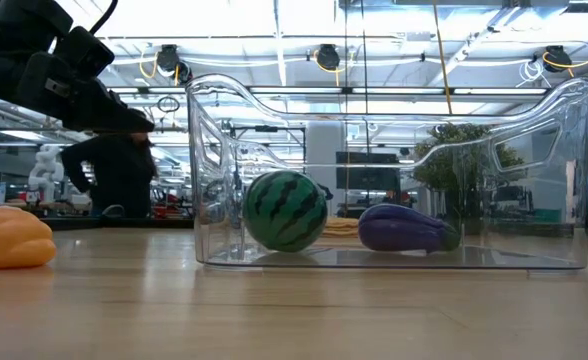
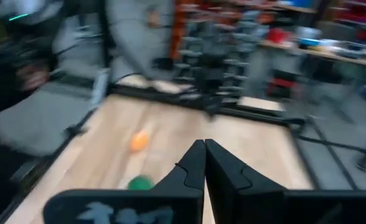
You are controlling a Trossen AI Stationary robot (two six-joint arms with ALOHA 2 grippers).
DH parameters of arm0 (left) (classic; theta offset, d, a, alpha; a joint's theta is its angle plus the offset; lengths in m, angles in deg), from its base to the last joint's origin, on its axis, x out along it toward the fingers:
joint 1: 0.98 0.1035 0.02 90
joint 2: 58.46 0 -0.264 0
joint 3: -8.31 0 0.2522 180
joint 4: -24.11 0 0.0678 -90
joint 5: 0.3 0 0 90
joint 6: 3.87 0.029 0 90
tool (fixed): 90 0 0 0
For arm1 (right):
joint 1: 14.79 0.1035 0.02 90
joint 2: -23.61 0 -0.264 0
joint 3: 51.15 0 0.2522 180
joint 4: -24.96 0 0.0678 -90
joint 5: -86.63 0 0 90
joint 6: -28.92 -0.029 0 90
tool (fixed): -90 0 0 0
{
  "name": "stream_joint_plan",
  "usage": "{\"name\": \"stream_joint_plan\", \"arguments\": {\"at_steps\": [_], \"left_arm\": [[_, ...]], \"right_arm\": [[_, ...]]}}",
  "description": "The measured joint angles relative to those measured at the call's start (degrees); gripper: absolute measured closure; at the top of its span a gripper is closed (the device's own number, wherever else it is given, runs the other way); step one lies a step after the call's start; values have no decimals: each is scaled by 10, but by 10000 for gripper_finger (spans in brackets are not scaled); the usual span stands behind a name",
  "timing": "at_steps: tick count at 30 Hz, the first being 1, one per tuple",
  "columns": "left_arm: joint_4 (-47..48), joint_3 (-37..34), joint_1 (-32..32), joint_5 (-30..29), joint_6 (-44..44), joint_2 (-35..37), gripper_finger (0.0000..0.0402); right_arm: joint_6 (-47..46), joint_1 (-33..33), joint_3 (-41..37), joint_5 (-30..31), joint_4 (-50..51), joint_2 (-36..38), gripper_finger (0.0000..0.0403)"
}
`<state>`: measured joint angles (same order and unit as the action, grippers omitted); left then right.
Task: Pick and placing Produce into tupperware
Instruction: Put the croissant into the transparent bin
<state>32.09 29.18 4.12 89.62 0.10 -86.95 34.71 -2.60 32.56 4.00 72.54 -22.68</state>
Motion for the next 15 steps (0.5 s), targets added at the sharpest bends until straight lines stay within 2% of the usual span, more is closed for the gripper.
{"name": "stream_joint_plan", "arguments": {"at_steps": [4,11,15], "left_arm": [[0,0,0,0,0,0,378],[0,0,0,0,0,0,378],[0,0,0,0,0,0,378]], "right_arm": [[17,1,-60,-104,1,50,403],[-29,0,-183,-148,-113,131,403],[-43,0,-260,-151,-194,170,403]]}}
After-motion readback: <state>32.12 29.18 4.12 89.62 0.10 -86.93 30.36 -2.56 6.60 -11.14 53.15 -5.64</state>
